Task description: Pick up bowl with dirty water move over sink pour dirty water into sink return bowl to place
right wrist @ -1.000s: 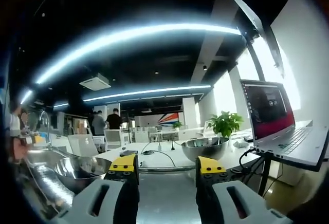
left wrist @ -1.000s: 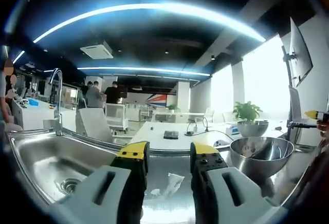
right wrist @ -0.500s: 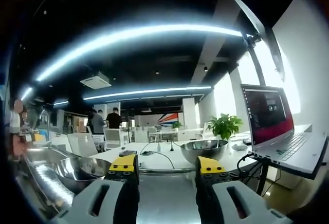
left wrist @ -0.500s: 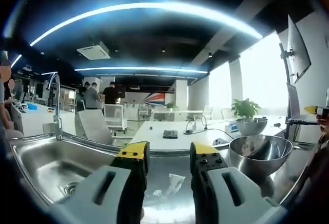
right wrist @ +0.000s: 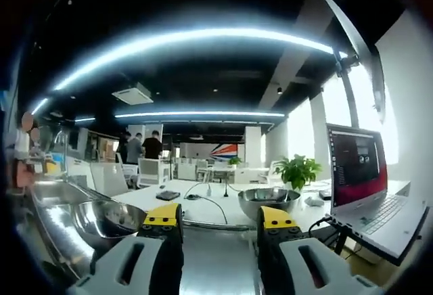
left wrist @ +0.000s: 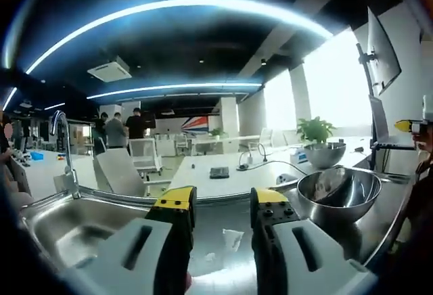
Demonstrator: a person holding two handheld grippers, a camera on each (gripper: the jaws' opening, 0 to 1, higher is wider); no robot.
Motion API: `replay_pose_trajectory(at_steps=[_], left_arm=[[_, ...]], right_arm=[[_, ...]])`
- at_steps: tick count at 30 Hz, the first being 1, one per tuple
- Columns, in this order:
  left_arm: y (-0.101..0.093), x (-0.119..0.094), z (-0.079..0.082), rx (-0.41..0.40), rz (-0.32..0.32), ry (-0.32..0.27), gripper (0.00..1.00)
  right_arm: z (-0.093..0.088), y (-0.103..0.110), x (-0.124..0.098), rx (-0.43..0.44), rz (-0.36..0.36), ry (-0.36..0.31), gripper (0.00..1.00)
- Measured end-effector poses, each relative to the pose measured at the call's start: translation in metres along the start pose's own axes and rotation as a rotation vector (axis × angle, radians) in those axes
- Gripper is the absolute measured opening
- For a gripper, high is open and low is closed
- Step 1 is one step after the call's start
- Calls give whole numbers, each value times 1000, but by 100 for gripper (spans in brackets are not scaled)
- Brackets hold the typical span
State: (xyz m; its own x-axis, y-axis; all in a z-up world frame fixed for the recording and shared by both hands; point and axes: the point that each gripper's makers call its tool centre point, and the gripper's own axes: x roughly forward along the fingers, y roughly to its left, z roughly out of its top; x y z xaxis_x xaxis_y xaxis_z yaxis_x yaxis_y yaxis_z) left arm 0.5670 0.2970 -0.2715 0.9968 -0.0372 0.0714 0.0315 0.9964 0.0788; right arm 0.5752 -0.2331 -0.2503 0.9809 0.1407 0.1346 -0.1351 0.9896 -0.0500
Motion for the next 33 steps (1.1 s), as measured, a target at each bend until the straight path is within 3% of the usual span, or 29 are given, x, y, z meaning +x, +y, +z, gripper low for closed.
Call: replay_pose_trajectory(at_steps=[12,16,19,24,33], left_arm=[[-8,11,10,-31,-96,72,26],[-13,15,13,-41,-148,119,26],[-12,18,18,-55,-150,129,26],[-31,24,20,-47,-242,202,27],[-64,33,29,18,-352,267,27]], right_arm=[[10,3,5,-37,32,82,34],[13,10,8,-46,66,111,33],[18,15,10,-56,89,120,33],[26,25,16,-52,137,149,33],[36,42,24,-78,203,200,32]])
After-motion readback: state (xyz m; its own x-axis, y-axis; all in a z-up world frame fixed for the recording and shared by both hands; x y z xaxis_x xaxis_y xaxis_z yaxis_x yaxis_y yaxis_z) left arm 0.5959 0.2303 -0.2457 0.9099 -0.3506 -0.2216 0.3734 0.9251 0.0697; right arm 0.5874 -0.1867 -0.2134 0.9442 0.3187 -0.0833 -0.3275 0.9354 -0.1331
